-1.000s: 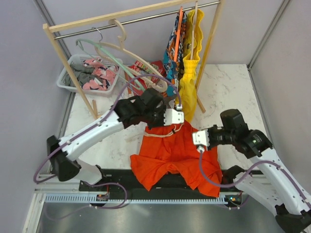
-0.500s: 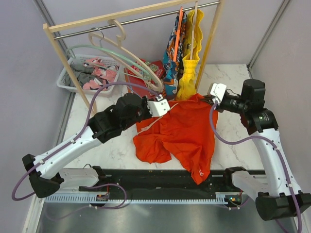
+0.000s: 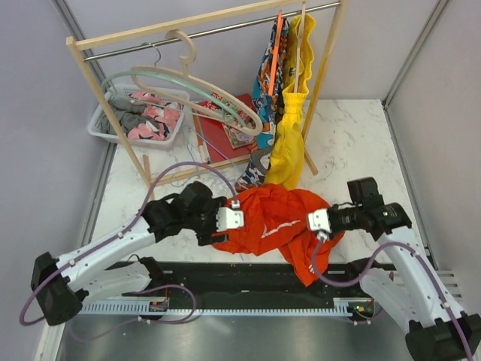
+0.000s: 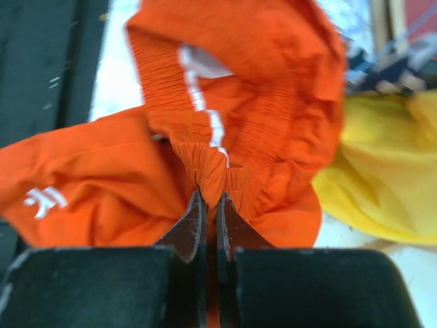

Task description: Place the shorts on the hanger

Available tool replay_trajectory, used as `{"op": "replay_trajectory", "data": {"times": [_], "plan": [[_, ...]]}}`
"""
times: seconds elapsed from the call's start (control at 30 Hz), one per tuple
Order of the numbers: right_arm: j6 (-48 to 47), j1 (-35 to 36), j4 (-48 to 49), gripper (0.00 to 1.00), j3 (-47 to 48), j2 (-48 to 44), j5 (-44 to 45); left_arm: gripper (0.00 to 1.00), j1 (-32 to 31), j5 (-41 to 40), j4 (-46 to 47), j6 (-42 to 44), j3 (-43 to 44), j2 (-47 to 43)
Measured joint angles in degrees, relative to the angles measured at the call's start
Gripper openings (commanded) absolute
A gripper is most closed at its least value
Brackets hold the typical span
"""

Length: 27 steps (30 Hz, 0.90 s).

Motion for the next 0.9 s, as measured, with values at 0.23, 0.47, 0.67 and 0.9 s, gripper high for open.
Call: {"op": "replay_trajectory", "data": {"times": [0.23, 0.47, 0.67, 0.9], "plan": [[-6.14, 3.56, -4.46, 0.00, -4.26, -5.60, 2.12, 0.74, 27.21, 9.42, 9.09, 13.90, -5.31, -5.86], [-3.63, 3.56, -2.99, 0.00, -2.69, 1.44, 2.97, 0.73, 45.51, 22.21, 11.17, 38.05, 0.81, 8.79], [-2.40, 3.56, -1.62, 0.00, -1.79, 1.57, 3.63, 0.69, 48.11, 26.47, 10.62, 54.12, 7.19, 20.31], [-1.36, 3.56, -1.16, 0.00, -1.79, 1.51, 4.37, 0.65, 48.09, 25.79, 7.56, 58.99, 8.55, 23.34]]}}
